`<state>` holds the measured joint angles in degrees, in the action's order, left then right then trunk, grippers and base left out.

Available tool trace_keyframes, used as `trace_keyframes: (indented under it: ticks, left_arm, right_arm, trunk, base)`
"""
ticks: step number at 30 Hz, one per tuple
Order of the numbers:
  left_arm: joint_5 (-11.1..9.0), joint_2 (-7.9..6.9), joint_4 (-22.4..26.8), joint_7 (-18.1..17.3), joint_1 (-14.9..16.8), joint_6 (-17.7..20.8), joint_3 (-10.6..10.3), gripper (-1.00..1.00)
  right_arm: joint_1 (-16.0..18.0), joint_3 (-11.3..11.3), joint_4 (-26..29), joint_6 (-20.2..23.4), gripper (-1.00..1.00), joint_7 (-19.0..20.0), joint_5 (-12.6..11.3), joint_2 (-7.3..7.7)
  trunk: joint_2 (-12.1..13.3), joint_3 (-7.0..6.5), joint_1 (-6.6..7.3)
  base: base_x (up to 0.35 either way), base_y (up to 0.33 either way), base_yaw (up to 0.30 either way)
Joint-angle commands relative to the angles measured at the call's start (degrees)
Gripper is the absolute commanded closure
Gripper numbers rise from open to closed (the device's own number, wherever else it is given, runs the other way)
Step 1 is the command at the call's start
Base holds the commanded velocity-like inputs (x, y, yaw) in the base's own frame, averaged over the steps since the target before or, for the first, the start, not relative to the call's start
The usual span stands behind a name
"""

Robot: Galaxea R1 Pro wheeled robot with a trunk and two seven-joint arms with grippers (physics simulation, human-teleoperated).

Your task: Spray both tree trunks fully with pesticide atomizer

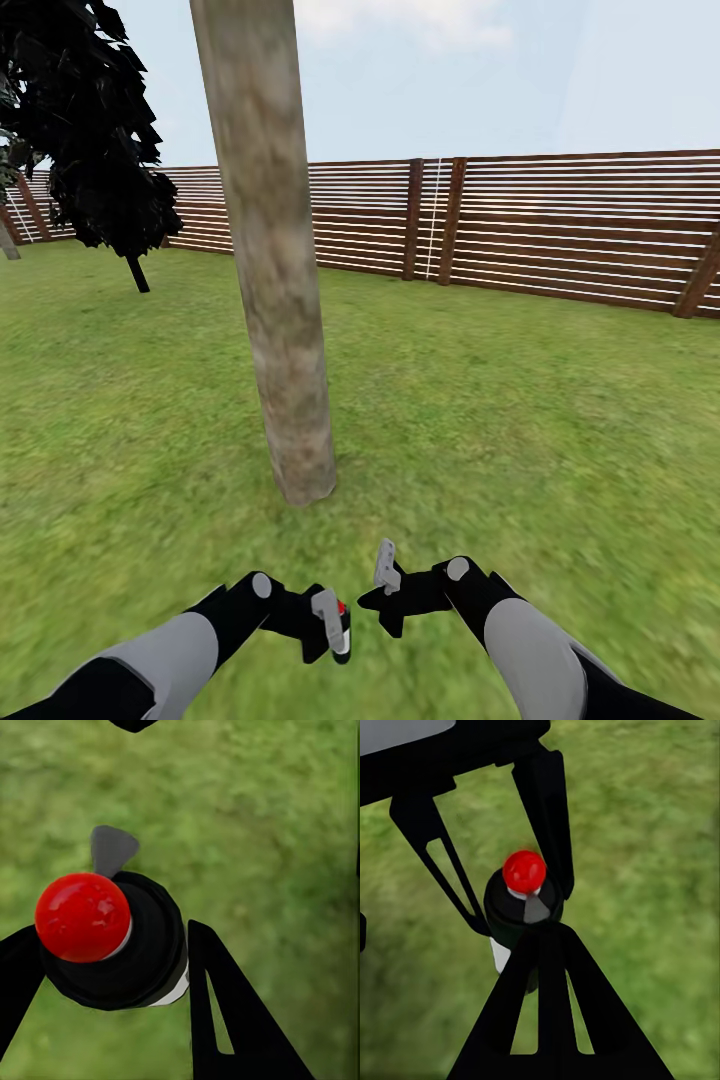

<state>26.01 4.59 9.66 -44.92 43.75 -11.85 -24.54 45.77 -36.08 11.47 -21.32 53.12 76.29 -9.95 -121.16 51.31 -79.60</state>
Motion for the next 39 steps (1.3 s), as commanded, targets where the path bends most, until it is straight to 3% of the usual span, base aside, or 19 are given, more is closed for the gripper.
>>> trace_keyframes:
  ticks: [1,14,20,21,23,26,36,39]
  left_arm:
    - [0.43,0.04,0.02,-0.19,0.02,-0.27,0.34,1.0]
    - [0.19,1.09,-0.25,-0.5,0.02,-0.53,0.35,1.0]
    - [0.17,1.12,-0.01,-3.63,0.02,-0.37,0.43,1.0]
    - [-0.21,1.12,0.0,-3.65,0.02,-0.37,0.44,1.0]
    - [-2.9,1.07,0.05,-3.75,0.02,-0.37,0.39,1.0]
    - [-4.21,1.04,0.09,-3.77,0.02,-0.37,0.37,1.0]
    - [-4.55,1.02,0.0,-3.78,0.02,-0.45,0.35,1.0]
    - [-4.38,0.26,-0.41,-3.77,-0.08,-0.83,0.13,1.0]
  right_arm:
    - [0.02,-0.49,0.13,-0.21,1.0,0.23,0.53,-0.05]
    - [0.03,-0.49,0.13,-0.21,1.0,0.23,0.53,-0.05]
    - [0.03,-0.49,0.14,-0.21,1.0,0.22,0.53,-0.05]
    - [0.03,-0.49,0.14,-0.21,1.0,0.21,0.53,-0.05]
    - [0.02,-0.49,0.14,-0.21,1.0,0.22,0.53,-0.05]
    - [0.02,-0.49,0.14,-0.21,1.0,0.2,0.53,-0.05]
    - [0.03,-0.49,0.14,-0.21,1.0,0.22,0.53,-0.05]
    - [0.03,-0.49,0.14,-0.21,1.0,0.23,0.53,-0.05]
  trunk:
    - [-0.02,0.05,0.01]
    - [-0.02,0.05,0.01]
    - [-0.02,0.05,0.01]
    - [-0.02,0.05,0.01]
    - [-0.02,0.05,0.01]
    - [-0.02,0.05,0.01]
    - [-0.02,0.05,0.01]
    - [-0.02,0.05,0.01]
  base:
    - [0.0,0.0,0.0]
    - [0.0,0.0,0.0]
    - [0.0,0.0,0.0]
    - [0.0,0.0,0.0]
    - [0.0,0.0,0.0]
    - [0.0,0.0,0.0]
    - [0.0,0.0,0.0]
    - [0.0,0.0,0.0]
